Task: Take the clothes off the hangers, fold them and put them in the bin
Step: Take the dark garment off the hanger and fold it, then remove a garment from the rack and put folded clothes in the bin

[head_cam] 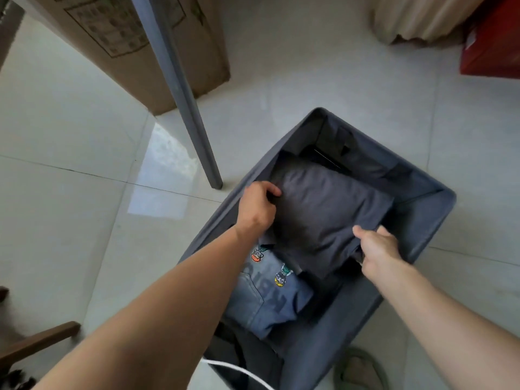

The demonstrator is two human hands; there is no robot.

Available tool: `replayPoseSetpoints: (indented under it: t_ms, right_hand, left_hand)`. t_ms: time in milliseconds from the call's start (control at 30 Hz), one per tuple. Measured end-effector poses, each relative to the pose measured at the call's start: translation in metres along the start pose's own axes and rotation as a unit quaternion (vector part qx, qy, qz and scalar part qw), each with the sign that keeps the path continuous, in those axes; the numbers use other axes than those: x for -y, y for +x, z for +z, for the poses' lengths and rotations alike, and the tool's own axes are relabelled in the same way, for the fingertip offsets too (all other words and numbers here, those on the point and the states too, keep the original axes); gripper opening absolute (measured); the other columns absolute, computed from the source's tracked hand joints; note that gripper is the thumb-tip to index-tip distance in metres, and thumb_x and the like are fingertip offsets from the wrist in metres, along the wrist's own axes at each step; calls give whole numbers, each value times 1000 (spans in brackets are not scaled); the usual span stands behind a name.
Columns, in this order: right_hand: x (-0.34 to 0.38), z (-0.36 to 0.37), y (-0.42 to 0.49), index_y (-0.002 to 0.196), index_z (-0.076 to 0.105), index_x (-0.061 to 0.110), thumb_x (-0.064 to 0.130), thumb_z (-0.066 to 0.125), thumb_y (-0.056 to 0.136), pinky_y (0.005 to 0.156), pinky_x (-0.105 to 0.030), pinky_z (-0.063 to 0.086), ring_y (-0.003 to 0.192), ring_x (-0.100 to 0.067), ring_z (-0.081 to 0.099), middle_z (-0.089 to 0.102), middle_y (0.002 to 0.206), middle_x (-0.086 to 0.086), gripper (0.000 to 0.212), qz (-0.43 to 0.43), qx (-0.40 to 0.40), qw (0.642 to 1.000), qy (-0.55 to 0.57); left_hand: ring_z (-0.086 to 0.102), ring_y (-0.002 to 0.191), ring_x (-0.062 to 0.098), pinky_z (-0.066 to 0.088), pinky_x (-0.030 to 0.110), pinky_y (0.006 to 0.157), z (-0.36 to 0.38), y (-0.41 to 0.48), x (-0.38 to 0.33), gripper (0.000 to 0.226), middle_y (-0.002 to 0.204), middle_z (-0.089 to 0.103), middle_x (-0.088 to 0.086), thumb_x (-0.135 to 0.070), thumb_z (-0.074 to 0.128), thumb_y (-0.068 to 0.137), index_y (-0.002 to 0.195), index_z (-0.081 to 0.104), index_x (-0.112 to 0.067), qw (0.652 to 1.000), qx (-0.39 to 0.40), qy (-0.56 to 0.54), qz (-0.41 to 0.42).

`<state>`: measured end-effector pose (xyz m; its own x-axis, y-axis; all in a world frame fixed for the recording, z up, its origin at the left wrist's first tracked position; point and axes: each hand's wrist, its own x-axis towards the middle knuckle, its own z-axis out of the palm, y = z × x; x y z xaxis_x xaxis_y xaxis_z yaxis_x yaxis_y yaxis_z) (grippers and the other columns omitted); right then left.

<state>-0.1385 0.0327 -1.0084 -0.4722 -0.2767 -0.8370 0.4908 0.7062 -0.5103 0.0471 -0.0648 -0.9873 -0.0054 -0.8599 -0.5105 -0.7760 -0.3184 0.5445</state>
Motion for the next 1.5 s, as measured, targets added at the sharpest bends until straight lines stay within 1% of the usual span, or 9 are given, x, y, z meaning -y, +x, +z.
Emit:
replayPoseSetpoints:
  t_ms: [133,233,367,467,567,800,933,1133,1500]
  right_hand:
    - [-22,9,19,96,57,7,-2,56,91,88,-42,44,92,-27,55,57,128,-22,10,82,25,990,-111]
    - [-23,7,21,126,50,8,2,56,90,80,-32,41,95,-25,52,52,125,-10,36,79,30,974,-212]
    - [2,-1,-2,144,40,10,1,55,91,109,-42,39,130,-28,46,45,144,-9,56,20,26,977,-209]
    - [21,-5,-34,137,43,-5,-1,53,92,105,-53,42,131,-39,44,47,141,-27,46,30,39,980,-195]
    - [34,-13,-72,126,52,-4,2,52,94,89,-42,51,126,-37,50,51,135,-27,33,49,60,980,-182]
    - [78,-46,-181,116,57,11,10,50,98,71,-35,50,86,-25,62,63,98,-12,19,73,118,984,-108]
    - [112,-63,-241,109,56,13,13,49,99,62,-31,49,73,-21,62,64,87,-9,12,57,146,984,-90]
    - [174,-100,-345,112,58,12,12,50,99,65,-31,50,69,-18,61,65,87,-9,15,-3,180,983,-39]
    - [271,-179,-532,106,59,9,10,49,99,62,-30,50,74,-22,61,65,92,-14,13,-130,206,966,82]
  left_hand:
    - [38,137,30,31,35,113,13,9,12,59,151,36,12,5,48,87,143,42,-11,983,109,148,-14]
    - [29,143,33,23,32,118,13,5,12,63,160,11,16,2,43,90,151,29,-10,968,174,170,-56]
    - [35,140,34,26,33,117,-1,-10,-2,57,154,27,17,0,45,89,145,42,-12,974,156,148,-66]
    - [52,125,30,38,33,110,-14,-29,-19,46,142,47,16,-4,54,90,136,54,-11,983,139,77,-96]
    - [58,119,24,44,29,103,-28,-63,-40,35,128,62,9,-8,57,92,126,62,-13,981,156,2,-115]
    - [56,66,18,45,24,55,-84,-162,-104,19,87,62,12,0,55,91,105,63,-9,940,161,-222,-202]
    - [50,59,14,38,15,42,-121,-214,-153,18,77,57,6,2,51,95,93,56,-14,912,175,-302,-214]
    - [66,77,17,54,33,79,-184,-291,-227,19,99,69,9,-8,51,97,111,62,-15,910,167,-342,-168]
    - [67,78,15,51,26,72,-306,-430,-355,20,90,73,4,-9,49,98,114,60,-12,887,156,-433,-43]
